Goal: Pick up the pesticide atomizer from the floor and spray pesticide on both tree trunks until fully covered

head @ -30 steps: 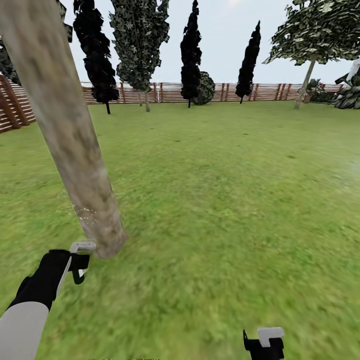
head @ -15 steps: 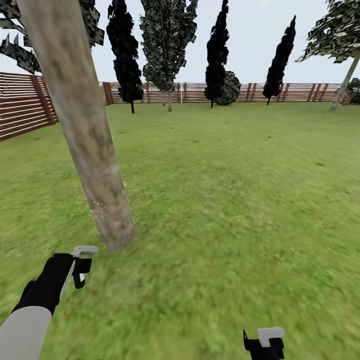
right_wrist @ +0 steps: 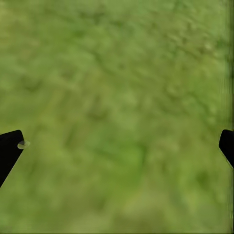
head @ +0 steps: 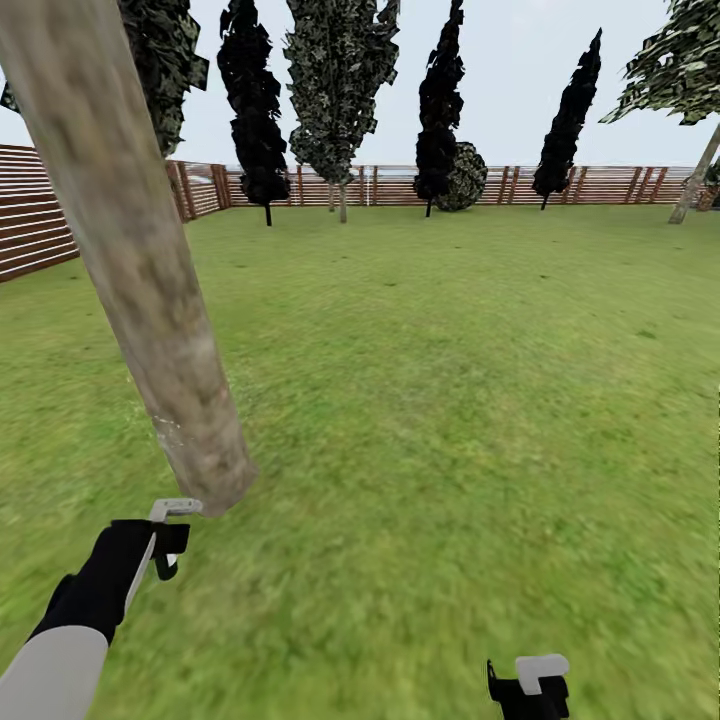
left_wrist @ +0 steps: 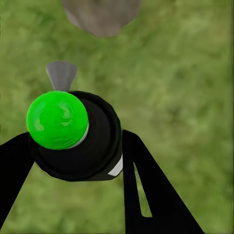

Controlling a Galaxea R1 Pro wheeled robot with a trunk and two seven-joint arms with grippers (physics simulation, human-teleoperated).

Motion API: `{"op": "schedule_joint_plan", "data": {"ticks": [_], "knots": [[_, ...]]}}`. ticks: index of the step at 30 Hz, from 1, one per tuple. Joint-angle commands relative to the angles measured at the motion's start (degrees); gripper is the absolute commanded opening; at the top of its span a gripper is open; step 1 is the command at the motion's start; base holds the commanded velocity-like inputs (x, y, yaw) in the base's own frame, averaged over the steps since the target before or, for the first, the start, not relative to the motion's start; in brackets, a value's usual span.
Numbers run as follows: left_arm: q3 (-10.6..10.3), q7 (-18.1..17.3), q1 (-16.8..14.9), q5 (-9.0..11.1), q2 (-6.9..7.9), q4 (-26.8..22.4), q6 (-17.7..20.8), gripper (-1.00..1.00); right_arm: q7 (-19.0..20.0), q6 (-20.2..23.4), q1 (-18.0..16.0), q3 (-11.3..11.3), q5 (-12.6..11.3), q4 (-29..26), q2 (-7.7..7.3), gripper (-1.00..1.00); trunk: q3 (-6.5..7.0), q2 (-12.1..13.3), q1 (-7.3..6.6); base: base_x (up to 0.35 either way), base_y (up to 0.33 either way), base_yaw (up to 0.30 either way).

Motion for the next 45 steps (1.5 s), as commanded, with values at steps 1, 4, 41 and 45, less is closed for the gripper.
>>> {"op": "schedule_joint_plan", "data": {"ticks": [1, 4, 41, 45], "knots": [[0.1, 0.0, 0.0, 0.1, 0.10, 0.0, 0.0, -1.00, 0.0, 0.0, 0.0, 0.0, 0.0, 0.0, 0.00, 1.00, 0.00, 0.0, 0.00, 0.054, -0.268, 0.000], [0.4, 0.0, 0.1, 0.1, -0.02, 0.1, 0.0, -1.00, 0.0, 0.0, 0.0, 0.0, 0.0, 0.0, 0.01, 1.00, 0.00, 0.0, 0.00, 0.015, -0.274, 0.000], [0.7, 1.3, 0.1, 0.5, -0.98, 0.1, -1.3, -1.00, 0.0, 0.0, 0.0, 0.0, 0.0, 0.0, 0.09, 1.00, 0.00, 0.0, 0.00, 0.140, -0.244, 0.150], [0.7, 1.3, 0.1, 0.5, -1.02, 0.1, -1.3, -1.00, 0.0, 0.0, 0.0, 0.0, 0.0, 0.0, 0.09, 1.00, 0.00, 0.0, 0.00, 0.243, -0.183, 0.000]]}}
